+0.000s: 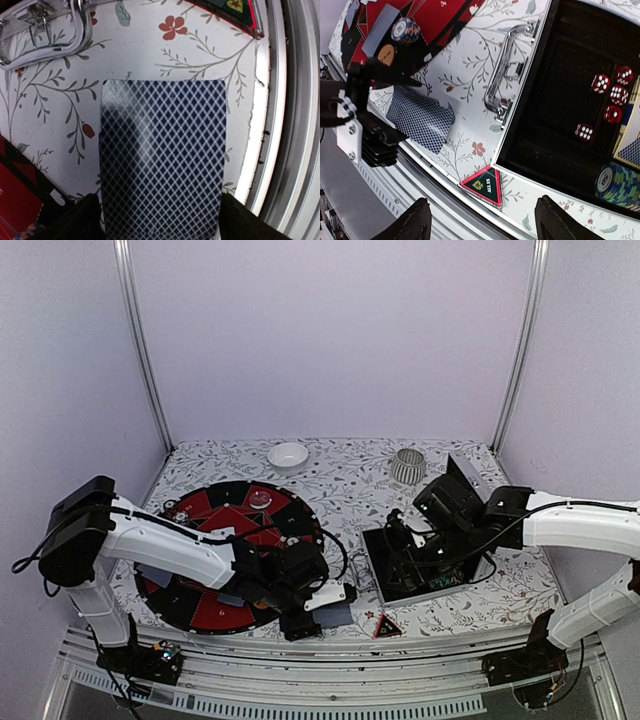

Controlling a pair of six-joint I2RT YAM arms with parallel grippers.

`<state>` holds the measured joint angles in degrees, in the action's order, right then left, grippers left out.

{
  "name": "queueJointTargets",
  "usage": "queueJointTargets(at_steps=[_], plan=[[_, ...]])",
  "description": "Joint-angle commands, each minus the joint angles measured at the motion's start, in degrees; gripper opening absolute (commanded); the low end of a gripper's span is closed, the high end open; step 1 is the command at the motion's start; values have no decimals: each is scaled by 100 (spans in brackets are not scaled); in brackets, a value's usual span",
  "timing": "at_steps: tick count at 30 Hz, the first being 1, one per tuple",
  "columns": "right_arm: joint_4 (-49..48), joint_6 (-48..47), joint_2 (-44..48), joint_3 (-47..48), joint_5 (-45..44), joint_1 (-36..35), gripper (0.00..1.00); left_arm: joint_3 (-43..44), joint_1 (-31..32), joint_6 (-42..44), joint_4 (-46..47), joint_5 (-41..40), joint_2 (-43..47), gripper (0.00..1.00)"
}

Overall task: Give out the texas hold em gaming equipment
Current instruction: Place the face-down deck piles at the center of the board, then pick up the all-in button from the center of the board.

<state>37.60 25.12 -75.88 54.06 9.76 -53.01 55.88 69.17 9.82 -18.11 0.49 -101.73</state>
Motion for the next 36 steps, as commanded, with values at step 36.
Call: queueJointTargets(at_steps=[36], plan=[[944, 639, -2851, 888, -1447, -1923, 80, -1566, -210, -350, 970, -338, 3783, 95]])
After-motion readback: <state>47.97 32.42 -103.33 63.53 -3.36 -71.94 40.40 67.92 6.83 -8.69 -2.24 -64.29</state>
